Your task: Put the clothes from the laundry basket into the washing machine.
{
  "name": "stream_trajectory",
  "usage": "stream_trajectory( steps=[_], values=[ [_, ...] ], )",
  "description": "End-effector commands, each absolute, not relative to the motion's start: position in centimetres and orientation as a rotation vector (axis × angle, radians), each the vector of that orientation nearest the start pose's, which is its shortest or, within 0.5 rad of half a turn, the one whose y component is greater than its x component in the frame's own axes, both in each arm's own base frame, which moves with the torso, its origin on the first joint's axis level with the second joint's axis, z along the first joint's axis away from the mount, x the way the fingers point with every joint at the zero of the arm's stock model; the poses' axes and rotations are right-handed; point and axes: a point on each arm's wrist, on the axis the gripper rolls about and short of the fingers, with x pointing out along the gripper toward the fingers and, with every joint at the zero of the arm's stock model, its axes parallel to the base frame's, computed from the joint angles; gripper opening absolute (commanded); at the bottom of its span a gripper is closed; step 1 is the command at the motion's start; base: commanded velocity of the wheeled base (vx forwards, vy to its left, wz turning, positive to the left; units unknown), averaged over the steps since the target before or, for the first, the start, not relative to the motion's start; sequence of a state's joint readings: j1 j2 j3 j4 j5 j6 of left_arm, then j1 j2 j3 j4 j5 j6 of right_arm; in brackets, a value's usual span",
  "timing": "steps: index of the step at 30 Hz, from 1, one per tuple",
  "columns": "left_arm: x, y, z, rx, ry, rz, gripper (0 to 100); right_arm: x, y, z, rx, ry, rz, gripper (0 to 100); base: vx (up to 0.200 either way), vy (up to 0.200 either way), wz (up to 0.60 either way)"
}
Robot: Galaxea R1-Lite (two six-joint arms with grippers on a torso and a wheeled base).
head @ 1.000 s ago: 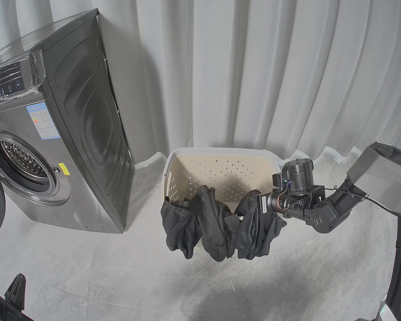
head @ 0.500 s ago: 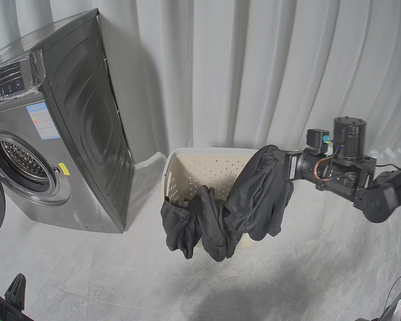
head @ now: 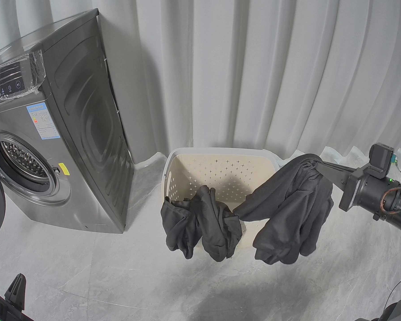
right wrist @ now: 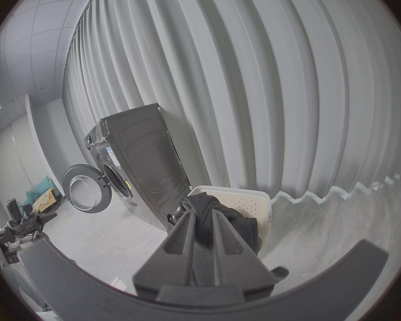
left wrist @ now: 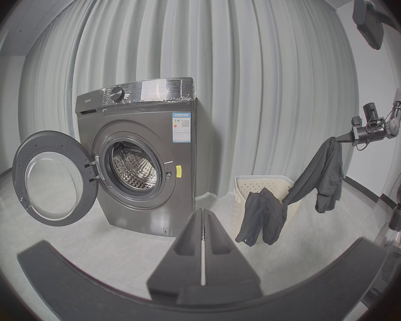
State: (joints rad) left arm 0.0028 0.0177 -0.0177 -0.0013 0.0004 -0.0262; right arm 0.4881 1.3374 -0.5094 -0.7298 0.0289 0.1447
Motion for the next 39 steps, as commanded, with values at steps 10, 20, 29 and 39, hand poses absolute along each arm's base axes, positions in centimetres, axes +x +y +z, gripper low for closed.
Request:
stream_trajectory(
  steps=[10,20,29,39],
  values=[
    [-2.3,0.0,7.6,-0.028,-0.003,0.005,0,15.3,8.7,19.4,0.104,0.142,0.593,0,-0.04,0.0,0.0],
    [-2.3,0.0,7.6,-0.028,-0.003,0.005,0,13.2,8.6,17.7,0.062,0.186,0.749,0,-0.14,0.0,0.0],
    [-2.3,0.0,7.6,-0.028,-0.003,0.003,0,13.2,9.2,18.0,0.063,0.177,0.788,0,0.0,0.067,0.0],
    [-2.3,0.0,7.6,-0.028,-0.003,0.005,0,14.0,9.4,19.3,0.083,0.137,0.765,0,0.0,0.2,0.0]
  ],
)
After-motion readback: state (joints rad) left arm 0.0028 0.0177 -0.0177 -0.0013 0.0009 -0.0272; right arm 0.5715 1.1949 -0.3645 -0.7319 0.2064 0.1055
